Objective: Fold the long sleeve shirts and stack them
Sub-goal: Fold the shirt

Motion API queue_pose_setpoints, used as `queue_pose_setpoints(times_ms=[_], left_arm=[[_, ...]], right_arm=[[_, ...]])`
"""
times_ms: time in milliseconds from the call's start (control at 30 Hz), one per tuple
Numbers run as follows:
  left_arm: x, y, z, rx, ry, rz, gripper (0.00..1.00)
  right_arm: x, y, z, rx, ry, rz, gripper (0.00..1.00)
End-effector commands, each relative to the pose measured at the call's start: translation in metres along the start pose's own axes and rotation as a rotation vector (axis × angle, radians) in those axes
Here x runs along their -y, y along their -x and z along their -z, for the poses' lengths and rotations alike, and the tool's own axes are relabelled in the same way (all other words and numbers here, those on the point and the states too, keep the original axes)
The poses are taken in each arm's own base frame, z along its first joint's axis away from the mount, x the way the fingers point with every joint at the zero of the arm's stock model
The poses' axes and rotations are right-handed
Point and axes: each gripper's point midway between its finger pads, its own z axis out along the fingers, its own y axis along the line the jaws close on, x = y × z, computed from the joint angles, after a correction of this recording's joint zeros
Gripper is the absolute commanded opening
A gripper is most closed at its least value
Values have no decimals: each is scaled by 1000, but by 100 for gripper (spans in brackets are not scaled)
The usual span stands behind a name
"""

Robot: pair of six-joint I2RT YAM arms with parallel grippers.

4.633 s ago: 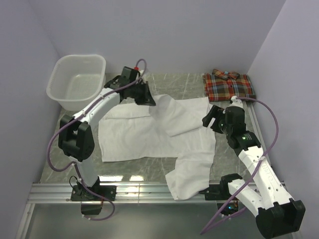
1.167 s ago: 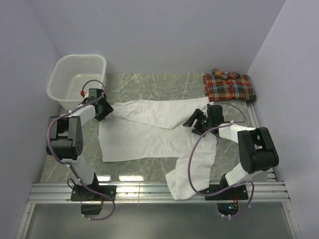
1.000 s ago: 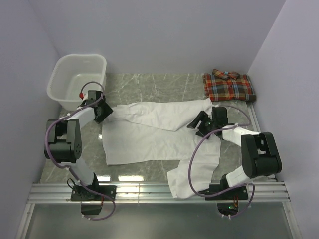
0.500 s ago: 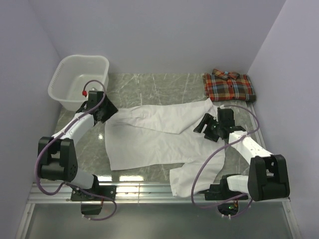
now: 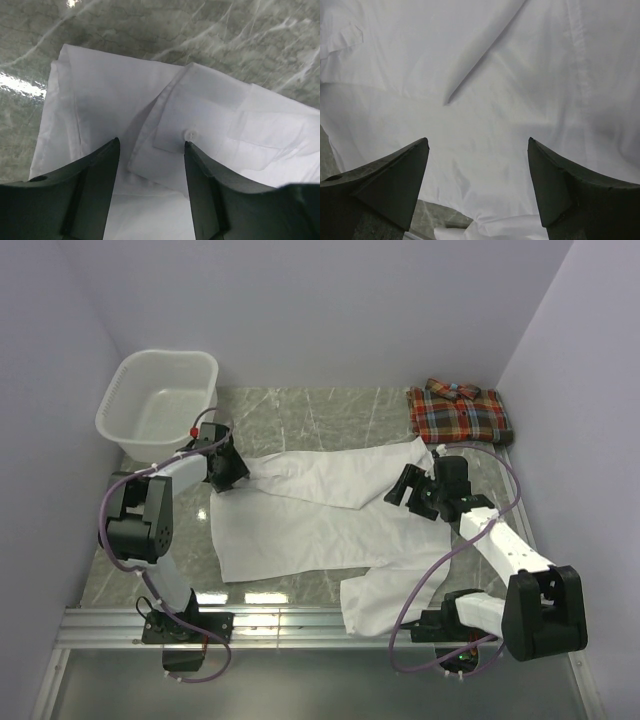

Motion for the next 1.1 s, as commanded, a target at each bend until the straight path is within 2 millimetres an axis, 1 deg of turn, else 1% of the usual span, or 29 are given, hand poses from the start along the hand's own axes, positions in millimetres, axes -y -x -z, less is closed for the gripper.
queue_pose_setpoints(times_ms=[0, 133, 167, 333, 433, 500, 567, 633, 733, 767, 833, 867, 933, 1033, 1067], left_arm=[[19, 9, 3, 9, -42, -42, 60], [24, -1, 3, -17, -46, -58, 58], [25, -2, 4, -20, -48, -58, 56], [31, -2, 6, -15, -63, -55, 51], [31, -2, 3, -22, -50, -61, 45], [31, -1, 2, -21, -44, -62, 33], [29, -3, -1, -27, -37, -62, 28], [27, -7, -3, -37, -28, -63, 27], [21, -14, -6, -64, -4, -56, 36], [17, -12, -7, -48, 18, -54, 43], [11, -16, -9, -54, 39, -49, 47], [12, -16, -9, -57, 34, -49, 48], [12, -19, -11, -75, 33, -47, 47], [14, -22, -12, -78, 26, -48, 36], [13, -22, -13, -79, 32, -48, 30]], right_arm=[[-7, 9, 5, 42, 18, 35, 87], [-6, 8, 4, 40, 18, 30, 87], [-6, 7, 4, 39, 17, 28, 87], [-4, 7, 4, 41, 13, 31, 87], [-3, 6, 3, 41, 11, 31, 87], [-3, 6, 3, 44, 12, 31, 87], [-2, 5, 3, 40, 10, 30, 86], [-2, 4, 3, 41, 12, 31, 86], [-2, 3, 3, 39, 12, 33, 86], [-2, 4, 3, 40, 10, 33, 86], [-2, 3, 3, 39, 11, 36, 86], [-2, 3, 3, 37, 11, 36, 86], [-1, 3, 2, 35, 9, 34, 86], [-1, 3, 1, 37, 12, 30, 86], [-1, 2, 1, 37, 10, 30, 86]])
